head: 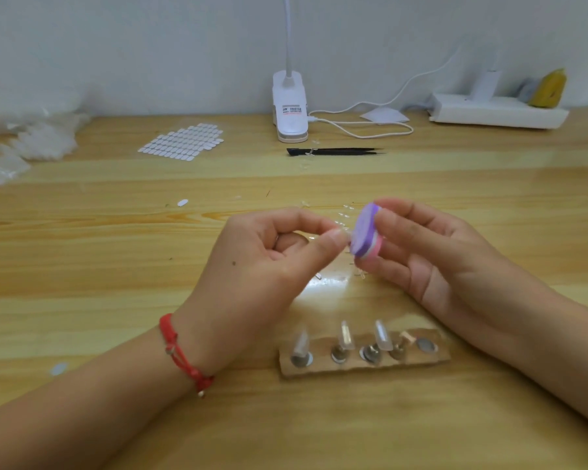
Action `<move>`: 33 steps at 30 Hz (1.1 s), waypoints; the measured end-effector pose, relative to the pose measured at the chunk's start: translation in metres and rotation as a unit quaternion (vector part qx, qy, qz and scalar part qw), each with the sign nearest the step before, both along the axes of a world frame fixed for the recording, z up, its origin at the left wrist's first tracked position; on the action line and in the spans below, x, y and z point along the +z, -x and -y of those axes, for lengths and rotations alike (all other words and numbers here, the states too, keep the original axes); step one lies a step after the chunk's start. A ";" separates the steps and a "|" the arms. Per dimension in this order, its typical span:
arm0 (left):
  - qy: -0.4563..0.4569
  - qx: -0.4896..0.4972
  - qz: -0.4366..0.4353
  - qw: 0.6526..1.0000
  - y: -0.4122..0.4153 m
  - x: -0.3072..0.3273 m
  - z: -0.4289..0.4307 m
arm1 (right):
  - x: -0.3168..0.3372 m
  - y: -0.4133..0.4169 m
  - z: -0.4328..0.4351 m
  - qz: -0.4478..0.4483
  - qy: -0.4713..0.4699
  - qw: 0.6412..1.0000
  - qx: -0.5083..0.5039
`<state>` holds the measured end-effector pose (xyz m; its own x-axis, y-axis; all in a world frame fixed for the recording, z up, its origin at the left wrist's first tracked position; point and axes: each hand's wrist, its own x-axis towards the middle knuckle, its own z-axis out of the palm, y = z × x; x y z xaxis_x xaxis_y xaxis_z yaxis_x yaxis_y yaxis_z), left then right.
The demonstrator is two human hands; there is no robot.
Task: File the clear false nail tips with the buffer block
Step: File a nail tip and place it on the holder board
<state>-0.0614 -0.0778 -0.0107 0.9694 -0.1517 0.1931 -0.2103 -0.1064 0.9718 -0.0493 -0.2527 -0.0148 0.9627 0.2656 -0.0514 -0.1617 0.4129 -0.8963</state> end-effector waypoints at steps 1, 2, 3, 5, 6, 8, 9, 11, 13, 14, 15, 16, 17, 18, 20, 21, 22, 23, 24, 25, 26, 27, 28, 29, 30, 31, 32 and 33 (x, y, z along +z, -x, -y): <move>0.004 0.001 -0.005 1.000 -0.001 0.001 -0.001 | 0.000 -0.001 0.001 -0.010 -0.017 1.000 -0.007; 0.012 0.005 -0.007 1.000 -0.002 0.002 -0.002 | -0.002 -0.001 0.001 -0.012 -0.022 1.000 -0.008; 0.022 0.012 -0.009 1.000 -0.002 0.003 -0.002 | -0.002 -0.001 0.000 -0.006 -0.011 1.000 -0.003; 0.030 0.015 -0.010 0.999 -0.002 0.003 -0.003 | -0.002 0.001 -0.003 0.020 0.027 0.999 0.015; 0.023 0.007 -0.013 1.000 -0.002 0.003 -0.002 | -0.002 0.001 -0.003 0.022 0.029 0.999 0.013; 0.000 -0.014 -0.019 1.000 0.000 0.001 -0.001 | -0.002 -0.002 0.001 -0.004 -0.017 1.000 -0.018; -0.004 -0.019 -0.020 1.000 0.001 0.001 0.000 | -0.002 -0.003 0.003 -0.014 -0.035 0.999 -0.031; 0.007 -0.008 -0.015 1.000 0.001 0.003 -0.001 | -0.001 -0.003 0.003 -0.006 -0.021 1.000 -0.019; 0.013 0.009 -0.014 1.000 -0.002 0.004 -0.004 | -0.002 0.000 -0.001 0.011 0.007 1.000 0.016; 0.005 0.006 -0.017 1.000 -0.003 0.003 -0.004 | -0.002 0.001 -0.002 0.010 0.003 1.000 0.019; -0.004 -0.004 -0.021 1.000 -0.003 0.002 -0.004 | -0.003 0.000 -0.002 -0.001 -0.012 1.000 0.009; -0.012 -0.016 -0.026 0.999 -0.003 0.001 -0.003 | -0.003 -0.001 0.000 -0.014 -0.031 0.999 -0.005; -0.015 -0.024 -0.027 0.999 -0.002 0.000 -0.002 | -0.003 -0.003 0.002 -0.022 -0.042 0.999 -0.014; -0.014 -0.025 -0.025 0.999 -0.001 0.000 -0.001 | -0.003 -0.003 0.003 -0.025 -0.043 0.999 -0.015; -0.002 -0.011 -0.016 1.000 -0.001 0.002 -0.002 | -0.002 -0.003 0.003 -0.013 -0.028 1.000 -0.001; 0.003 -0.003 -0.012 1.000 -0.002 0.002 -0.003 | -0.002 -0.002 0.003 -0.003 -0.019 1.000 0.004; 0.009 0.003 -0.009 1.000 -0.003 0.003 -0.003 | -0.003 -0.002 0.002 0.006 -0.008 1.000 0.008; 0.016 0.008 -0.005 1.000 -0.004 0.003 -0.004 | -0.003 -0.001 0.002 0.013 0.004 1.000 0.012; 0.023 0.011 0.000 1.000 -0.005 0.004 -0.005 | -0.003 0.000 0.001 0.019 0.015 1.000 0.020; 0.026 0.013 0.005 1.000 -0.005 0.004 -0.005 | -0.003 0.001 0.000 0.025 0.025 0.999 0.027; 0.024 0.014 0.008 1.000 -0.005 0.004 -0.005 | -0.003 0.002 0.000 0.029 0.031 0.999 0.033; 0.016 0.010 0.006 1.000 -0.004 0.004 -0.005 | -0.002 0.002 -0.001 0.030 0.032 0.998 0.034; 0.006 -0.002 0.002 1.000 -0.004 0.004 -0.004 | -0.002 0.002 0.000 0.025 0.024 0.999 0.031; -0.004 -0.017 0.000 1.000 -0.002 0.004 -0.003 | -0.002 0.000 0.001 0.013 0.009 1.000 0.018; -0.012 -0.027 0.002 1.000 -0.001 0.004 -0.002 | -0.001 -0.001 0.002 -0.001 -0.009 1.000 0.001; -0.015 -0.028 0.006 0.999 -0.001 0.004 -0.001 | -0.001 -0.002 0.002 -0.011 -0.022 1.000 -0.014; -0.014 -0.021 0.012 1.000 -0.001 0.004 -0.001 | -0.001 -0.002 0.002 -0.013 -0.023 0.999 -0.021; -0.011 -0.010 0.016 1.000 -0.002 0.004 -0.002 | -0.001 -0.001 0.000 -0.004 -0.009 1.000 -0.019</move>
<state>-0.0592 -0.0758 -0.0066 0.9595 -0.1754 0.2203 -0.2434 -0.1234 0.9620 -0.0485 -0.2530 -0.0156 0.9715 0.2306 -0.0552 -0.1536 0.4350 -0.8872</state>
